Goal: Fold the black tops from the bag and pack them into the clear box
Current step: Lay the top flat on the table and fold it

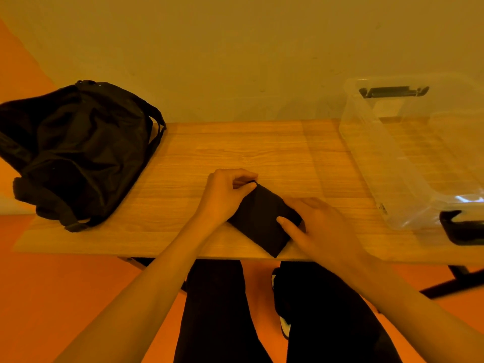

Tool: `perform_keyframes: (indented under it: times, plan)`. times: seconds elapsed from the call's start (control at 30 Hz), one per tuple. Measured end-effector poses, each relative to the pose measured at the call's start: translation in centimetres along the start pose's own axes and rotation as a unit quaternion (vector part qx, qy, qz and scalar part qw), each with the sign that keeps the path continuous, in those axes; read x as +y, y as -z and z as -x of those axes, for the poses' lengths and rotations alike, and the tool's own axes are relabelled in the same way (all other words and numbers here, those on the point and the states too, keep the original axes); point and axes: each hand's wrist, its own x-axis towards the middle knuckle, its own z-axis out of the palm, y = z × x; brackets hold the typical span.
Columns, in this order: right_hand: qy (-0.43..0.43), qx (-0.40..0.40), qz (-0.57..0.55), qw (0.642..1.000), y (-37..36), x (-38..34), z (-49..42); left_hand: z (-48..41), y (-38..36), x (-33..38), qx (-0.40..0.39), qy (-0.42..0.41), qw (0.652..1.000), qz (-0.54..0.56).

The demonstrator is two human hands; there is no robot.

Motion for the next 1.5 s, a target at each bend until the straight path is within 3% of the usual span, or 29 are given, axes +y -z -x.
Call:
perform_keyframes:
  times: [0.23,0.37,0.53,0.6,0.67,0.8,0.9,1.03,1.23,1.5]
  plan:
    - [-0.010,0.014,-0.026,0.999,-0.4,0.1,0.9,-0.2,0.1,0.4,0.011,0.029,0.999,0.012]
    - [-0.004,-0.007,-0.010,1.000,-0.9,0.1,1.0,-0.5,0.0,0.1,-0.021,0.031,0.999,0.015]
    - [-0.004,0.022,-0.026,0.999,-1.0,0.4,1.4,-0.6,0.5,0.6,-0.026,0.058,0.995,0.080]
    - [0.033,0.040,-0.008,0.999,-0.9,0.5,1.4,-0.1,1.8,0.7,0.028,0.078,0.992,0.098]
    - [0.111,0.017,0.035,0.993,-1.2,0.6,1.5,0.9,3.1,0.4,0.072,0.076,0.993,0.046]
    - [0.186,-0.019,0.126,0.974,-2.7,0.0,2.0,4.5,4.3,-0.3,0.042,0.032,0.998,-0.037]
    - [0.168,-0.024,0.142,0.975,-3.4,0.1,2.4,7.7,3.8,-1.3,-0.008,-0.099,0.985,-0.144]
    - [0.130,0.003,0.129,0.983,-3.6,0.0,3.1,9.7,2.0,-1.6,-0.077,-0.222,0.928,-0.289]
    - [0.051,0.043,0.138,0.988,-4.3,-0.1,3.4,8.1,1.0,-1.3,-0.170,-0.195,0.898,-0.356]
    - [-0.061,0.066,0.135,0.987,-3.1,1.9,-0.8,1.2,-1.0,0.2,-0.174,-0.144,0.910,-0.348]
